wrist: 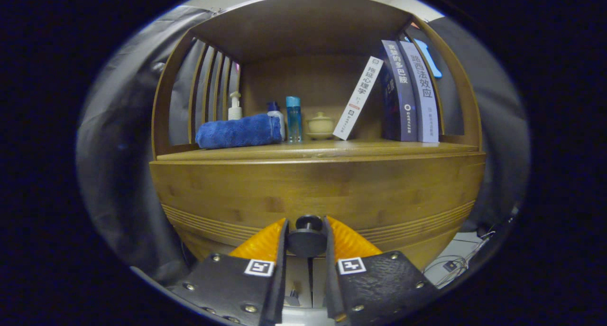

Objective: Pull open the drawer, take out the items inside it, and place them on the countertop above the cabinet.

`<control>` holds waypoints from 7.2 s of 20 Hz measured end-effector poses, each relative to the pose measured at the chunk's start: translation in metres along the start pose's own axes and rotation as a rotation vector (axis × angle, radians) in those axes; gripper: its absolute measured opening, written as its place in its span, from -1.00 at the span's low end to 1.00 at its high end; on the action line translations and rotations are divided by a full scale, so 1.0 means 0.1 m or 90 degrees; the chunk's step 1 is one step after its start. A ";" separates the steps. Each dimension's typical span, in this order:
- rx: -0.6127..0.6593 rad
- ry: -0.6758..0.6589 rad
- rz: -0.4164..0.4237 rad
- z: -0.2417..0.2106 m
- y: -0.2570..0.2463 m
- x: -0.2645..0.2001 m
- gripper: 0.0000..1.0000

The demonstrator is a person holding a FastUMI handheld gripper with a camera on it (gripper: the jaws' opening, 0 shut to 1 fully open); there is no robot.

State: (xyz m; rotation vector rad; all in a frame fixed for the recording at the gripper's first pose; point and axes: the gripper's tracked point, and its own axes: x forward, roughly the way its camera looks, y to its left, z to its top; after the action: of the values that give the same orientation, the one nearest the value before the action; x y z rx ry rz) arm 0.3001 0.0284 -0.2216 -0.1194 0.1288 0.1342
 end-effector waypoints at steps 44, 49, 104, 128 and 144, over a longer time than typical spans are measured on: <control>0.127 -0.001 -0.080 -0.02 -0.34 -2.04 -0.52; 0.200 -0.017 -0.096 0.33 -0.56 -2.08 0.30; 0.161 0.614 -0.031 -0.20 0.39 -0.47 -0.38; 0.306 0.259 0.054 1.32 0.12 -0.94 -0.40; 0.217 0.183 -0.067 1.21 -0.02 0.73 -0.40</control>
State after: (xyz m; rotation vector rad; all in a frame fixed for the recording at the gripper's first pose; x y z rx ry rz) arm 0.3864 0.0507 -0.1125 0.1958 0.4289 -0.0126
